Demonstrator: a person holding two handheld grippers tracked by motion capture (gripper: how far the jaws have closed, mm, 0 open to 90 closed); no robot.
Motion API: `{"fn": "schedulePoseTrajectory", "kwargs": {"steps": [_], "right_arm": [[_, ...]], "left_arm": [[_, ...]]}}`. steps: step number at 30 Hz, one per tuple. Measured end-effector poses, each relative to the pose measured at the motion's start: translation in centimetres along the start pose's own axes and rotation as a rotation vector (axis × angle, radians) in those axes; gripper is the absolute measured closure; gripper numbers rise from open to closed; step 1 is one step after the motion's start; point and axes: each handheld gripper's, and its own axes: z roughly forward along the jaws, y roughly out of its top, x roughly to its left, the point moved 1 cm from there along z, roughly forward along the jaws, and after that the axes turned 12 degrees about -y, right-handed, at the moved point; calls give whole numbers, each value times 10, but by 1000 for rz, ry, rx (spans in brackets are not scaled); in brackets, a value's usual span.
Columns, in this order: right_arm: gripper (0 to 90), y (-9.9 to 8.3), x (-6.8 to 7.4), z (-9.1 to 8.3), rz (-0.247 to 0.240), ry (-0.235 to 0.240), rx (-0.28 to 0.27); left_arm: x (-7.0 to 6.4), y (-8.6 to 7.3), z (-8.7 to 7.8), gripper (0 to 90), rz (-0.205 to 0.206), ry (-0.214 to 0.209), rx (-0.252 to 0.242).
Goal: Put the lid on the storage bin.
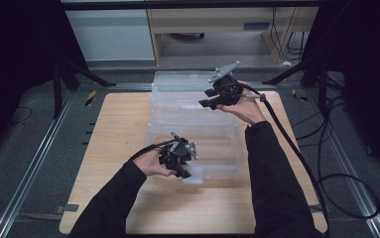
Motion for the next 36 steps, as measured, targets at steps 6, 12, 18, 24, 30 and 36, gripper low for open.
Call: {"fn": "schedulePoseTrajectory", "kwargs": {"steps": [6,12,18,24,30,36], "right_arm": [[574,6,1,12,-19,34,21],[639,12,-2,23,-45,69,77],[675,15,-4,30,-65,104,122],[743,17,-4,38,-89,131,179],[785,19,-7,42,-101,154,214],[806,25,-6,43,-130,161,264]], "left_arm": [[0,0,0,674,2,-3,0],[0,0,0,673,4,-3,0],[0,0,0,674,1,-4,-2],[1,0,0,674,-2,-9,-4],[1,0,0,674,0,-6,-4],[1,0,0,674,-1,-6,-4]]}}
